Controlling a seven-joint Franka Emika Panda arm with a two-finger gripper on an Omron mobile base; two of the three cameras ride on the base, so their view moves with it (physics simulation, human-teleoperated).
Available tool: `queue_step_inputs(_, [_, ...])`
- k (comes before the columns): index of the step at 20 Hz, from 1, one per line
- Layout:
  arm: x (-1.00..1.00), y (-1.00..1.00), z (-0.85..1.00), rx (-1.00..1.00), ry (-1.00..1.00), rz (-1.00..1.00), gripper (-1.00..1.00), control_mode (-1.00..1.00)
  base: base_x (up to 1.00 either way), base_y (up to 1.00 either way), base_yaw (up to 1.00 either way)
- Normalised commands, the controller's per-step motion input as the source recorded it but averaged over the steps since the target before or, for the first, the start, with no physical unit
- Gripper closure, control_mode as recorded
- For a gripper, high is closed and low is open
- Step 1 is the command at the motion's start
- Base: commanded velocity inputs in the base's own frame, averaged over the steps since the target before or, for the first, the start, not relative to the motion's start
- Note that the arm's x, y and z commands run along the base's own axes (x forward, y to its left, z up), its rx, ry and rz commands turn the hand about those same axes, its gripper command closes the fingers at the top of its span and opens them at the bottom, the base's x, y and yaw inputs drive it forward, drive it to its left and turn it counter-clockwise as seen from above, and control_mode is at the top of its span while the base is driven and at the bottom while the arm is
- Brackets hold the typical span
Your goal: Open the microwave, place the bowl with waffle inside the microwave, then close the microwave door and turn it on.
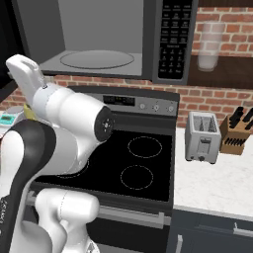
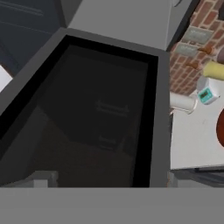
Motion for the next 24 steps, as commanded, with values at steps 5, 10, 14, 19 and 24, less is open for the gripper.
queue_step_inputs(5, [0.20, 0.71, 0.00, 0.00, 0.00, 0.02, -1.00, -1.00, 0.00, 0.00, 0.00])
queue_step_inputs(10, [0.15, 0.65, 0.00, 0.00, 0.00, 0.05, -1.00, -1.00, 0.00, 0.00, 0.00])
queue_step_inputs(14, [0.19, 0.55, 0.00, 0.00, 0.00, 0.06, -1.00, -1.00, 0.00, 0.00, 0.00])
queue_step_inputs(19, [0.24, 0.43, 0.00, 0.00, 0.00, 0.11, -1.00, -1.00, 0.00, 0.00, 0.00])
queue_step_inputs(24, [0.37, 0.39, 0.00, 0.00, 0.00, 0.17, -1.00, -1.00, 0.00, 0.00, 0.00])
